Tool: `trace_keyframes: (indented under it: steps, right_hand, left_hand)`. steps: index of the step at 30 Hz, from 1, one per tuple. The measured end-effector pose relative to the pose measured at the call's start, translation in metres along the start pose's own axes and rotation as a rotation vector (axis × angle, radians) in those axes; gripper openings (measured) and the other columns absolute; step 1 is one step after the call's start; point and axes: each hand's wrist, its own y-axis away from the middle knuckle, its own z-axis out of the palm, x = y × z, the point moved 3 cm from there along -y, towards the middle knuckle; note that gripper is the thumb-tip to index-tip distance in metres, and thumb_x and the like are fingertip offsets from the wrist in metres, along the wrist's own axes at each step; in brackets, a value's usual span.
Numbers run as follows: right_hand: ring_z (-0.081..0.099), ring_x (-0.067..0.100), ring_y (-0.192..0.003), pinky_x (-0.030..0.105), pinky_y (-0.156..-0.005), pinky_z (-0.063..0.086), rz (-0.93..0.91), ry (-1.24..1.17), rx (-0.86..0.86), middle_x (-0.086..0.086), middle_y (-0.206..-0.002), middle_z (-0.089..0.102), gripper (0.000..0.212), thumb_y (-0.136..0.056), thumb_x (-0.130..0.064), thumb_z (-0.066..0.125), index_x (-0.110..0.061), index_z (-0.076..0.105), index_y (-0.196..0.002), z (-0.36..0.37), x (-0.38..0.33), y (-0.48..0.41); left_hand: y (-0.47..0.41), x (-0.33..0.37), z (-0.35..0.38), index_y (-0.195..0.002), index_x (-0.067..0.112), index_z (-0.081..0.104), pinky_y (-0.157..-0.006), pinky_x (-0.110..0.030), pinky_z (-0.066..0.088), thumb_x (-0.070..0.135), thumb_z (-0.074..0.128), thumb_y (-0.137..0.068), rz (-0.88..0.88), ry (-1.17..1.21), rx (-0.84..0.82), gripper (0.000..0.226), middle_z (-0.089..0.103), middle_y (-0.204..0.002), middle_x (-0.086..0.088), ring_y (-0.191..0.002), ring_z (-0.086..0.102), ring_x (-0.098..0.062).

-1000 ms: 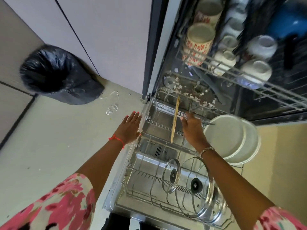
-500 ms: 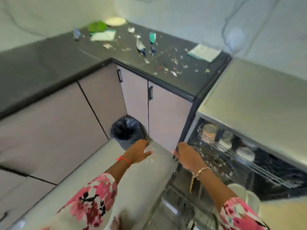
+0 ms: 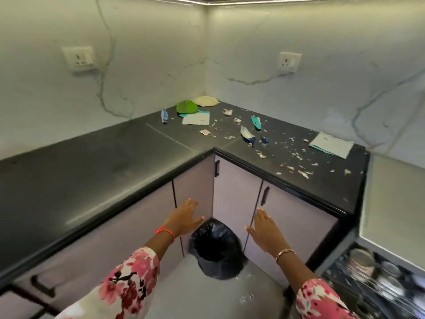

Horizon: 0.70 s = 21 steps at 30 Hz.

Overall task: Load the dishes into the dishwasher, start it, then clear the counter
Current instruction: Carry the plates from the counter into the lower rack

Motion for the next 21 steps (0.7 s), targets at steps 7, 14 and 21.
trace_keyframes:
  steps: [7,14,21]
  right_hand:
    - [0.004,0.023,-0.147,0.032,-0.119,0.007,-0.053,-0.051,0.045,0.012,-0.158,0.006,0.062,-0.101,-0.040,0.031,-0.003,0.015,-0.147,-0.027,-0.058,-0.096]
    - [0.002,0.023,-0.147,0.031,-0.118,0.006,-0.081,-0.077,0.086,0.013,-0.158,0.006,0.062,-0.100,-0.040,0.032,-0.003,0.015,-0.147,-0.041,-0.072,-0.221]
    - [0.003,0.023,-0.147,0.031,-0.118,0.006,-0.136,-0.112,0.123,0.014,-0.157,0.010,0.061,-0.100,-0.040,0.030,-0.003,0.017,-0.147,-0.077,-0.075,-0.363]
  left_hand:
    - [-0.056,-0.087,-0.065,-0.145,0.004,0.026,-0.117,-0.030,0.012,0.042,0.046,-0.096,-0.045,0.040,0.143,0.066,0.024,-0.155,-0.012,-0.145,0.017,-0.022]
    - [-0.138,-0.144,-0.091,-0.144,0.006,0.030,-0.118,-0.031,0.016,0.039,0.049,-0.096,-0.085,0.073,0.189,0.061,0.028,-0.153,-0.010,-0.145,0.020,-0.021]
    - [-0.260,-0.181,-0.130,-0.146,0.005,0.026,-0.118,-0.028,0.012,0.038,0.048,-0.096,-0.141,0.061,0.168,0.063,0.024,-0.155,-0.010,-0.146,0.017,-0.020]
